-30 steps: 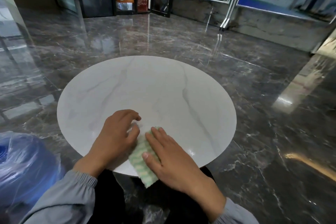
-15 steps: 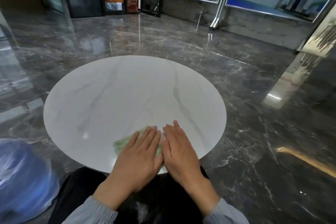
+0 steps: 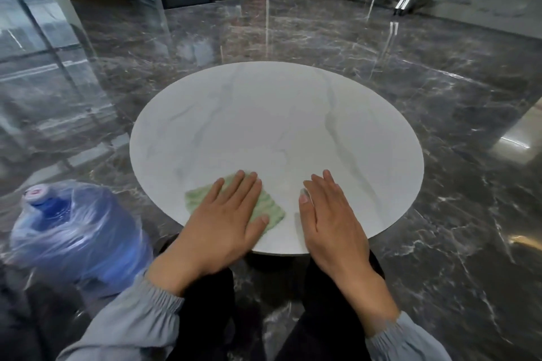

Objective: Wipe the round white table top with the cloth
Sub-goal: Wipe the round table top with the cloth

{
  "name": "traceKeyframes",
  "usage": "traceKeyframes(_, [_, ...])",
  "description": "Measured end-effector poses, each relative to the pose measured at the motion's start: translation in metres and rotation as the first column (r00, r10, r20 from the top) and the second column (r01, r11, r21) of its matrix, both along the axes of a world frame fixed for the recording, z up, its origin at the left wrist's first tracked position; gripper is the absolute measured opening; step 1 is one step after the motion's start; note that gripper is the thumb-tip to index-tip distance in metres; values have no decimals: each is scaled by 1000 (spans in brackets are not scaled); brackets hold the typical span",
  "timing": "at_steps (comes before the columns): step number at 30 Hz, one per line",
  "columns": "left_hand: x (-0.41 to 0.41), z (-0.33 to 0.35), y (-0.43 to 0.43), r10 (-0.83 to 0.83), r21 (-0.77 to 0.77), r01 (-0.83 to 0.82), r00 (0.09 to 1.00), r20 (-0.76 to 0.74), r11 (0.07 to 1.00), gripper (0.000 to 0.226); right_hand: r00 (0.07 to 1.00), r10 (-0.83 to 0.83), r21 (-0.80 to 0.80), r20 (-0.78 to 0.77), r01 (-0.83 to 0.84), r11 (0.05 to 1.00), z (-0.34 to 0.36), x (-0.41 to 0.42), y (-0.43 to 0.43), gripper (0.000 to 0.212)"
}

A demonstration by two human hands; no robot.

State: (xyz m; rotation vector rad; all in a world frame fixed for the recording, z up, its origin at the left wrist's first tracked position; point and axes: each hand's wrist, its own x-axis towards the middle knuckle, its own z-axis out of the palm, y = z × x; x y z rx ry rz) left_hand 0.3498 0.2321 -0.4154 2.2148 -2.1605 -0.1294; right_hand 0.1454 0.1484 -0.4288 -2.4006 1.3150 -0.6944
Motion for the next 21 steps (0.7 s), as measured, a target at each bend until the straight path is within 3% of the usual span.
traceKeyframes(3, [-25,-8,13,-115,-71,114,993,-19,991,73,1000,10,24,-9,-10,1000,1,-1,0,57])
traceKeyframes(5, [-18,-7,11,-102,-44,99,993,-63,994,78,1000,18,26,-15,-17,1000,1,-1,-1,57])
traceKeyframes(13, [68,8,-19,247,81,-243,968,-49,967,86,999,15,26,-52,-14,1000,1,0,-1,59])
traceKeyframes(15, [37,8,-16,187,59,-185,982,-32,981,93,999,5,19,-40,-4,1000,1,0,0,62])
traceKeyframes(19, [-42,-5,4,-78,-65,76,996,-34,995,74,1000,2,28,-25,-1,1000,-2,0,-2,71])
traceKeyframes(21, [-54,-10,8,-99,-116,94,994,-39,989,69,1000,3,38,-23,-2,999,-2,-2,-2,70])
